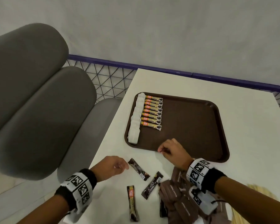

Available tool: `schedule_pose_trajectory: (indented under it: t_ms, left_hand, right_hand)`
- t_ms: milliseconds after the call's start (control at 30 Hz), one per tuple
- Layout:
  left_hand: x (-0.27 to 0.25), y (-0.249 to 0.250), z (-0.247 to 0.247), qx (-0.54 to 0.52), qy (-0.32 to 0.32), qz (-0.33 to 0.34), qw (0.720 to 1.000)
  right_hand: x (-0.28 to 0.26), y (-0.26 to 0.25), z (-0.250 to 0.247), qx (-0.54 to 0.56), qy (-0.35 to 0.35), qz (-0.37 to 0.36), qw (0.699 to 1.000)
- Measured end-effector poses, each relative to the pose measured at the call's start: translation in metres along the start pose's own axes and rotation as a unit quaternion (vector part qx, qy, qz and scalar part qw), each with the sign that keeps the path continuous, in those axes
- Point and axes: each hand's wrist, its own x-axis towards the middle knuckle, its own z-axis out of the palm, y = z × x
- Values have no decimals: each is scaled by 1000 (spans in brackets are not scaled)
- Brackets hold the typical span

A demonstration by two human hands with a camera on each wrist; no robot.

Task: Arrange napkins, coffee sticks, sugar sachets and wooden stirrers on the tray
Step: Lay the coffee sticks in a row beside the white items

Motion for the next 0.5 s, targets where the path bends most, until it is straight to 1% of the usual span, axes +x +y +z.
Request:
schedule_pose_trajectory:
  t_ms: [100, 233, 300, 400, 500]
  left_hand:
    - [-10, 7, 9, 87, -44, 14, 995]
    - [-22, 14, 24, 135, -78, 39, 987]
    - [-25, 17, 34, 173, -94, 53, 979]
    - [-26, 17, 48, 234, -109, 71, 964]
    - [-25, 15, 53, 271, -81, 100, 954]
  right_hand:
    - [-13, -17, 4, -71, -110, -48, 990]
    - [-26, -37, 13, -120, -190, -96, 970]
    - [-31, -42, 20, -162, -222, -109, 955]
    - [-34, -46, 27, -227, -219, -124, 941]
    - [-35, -47, 24, -216, -206, -116, 947]
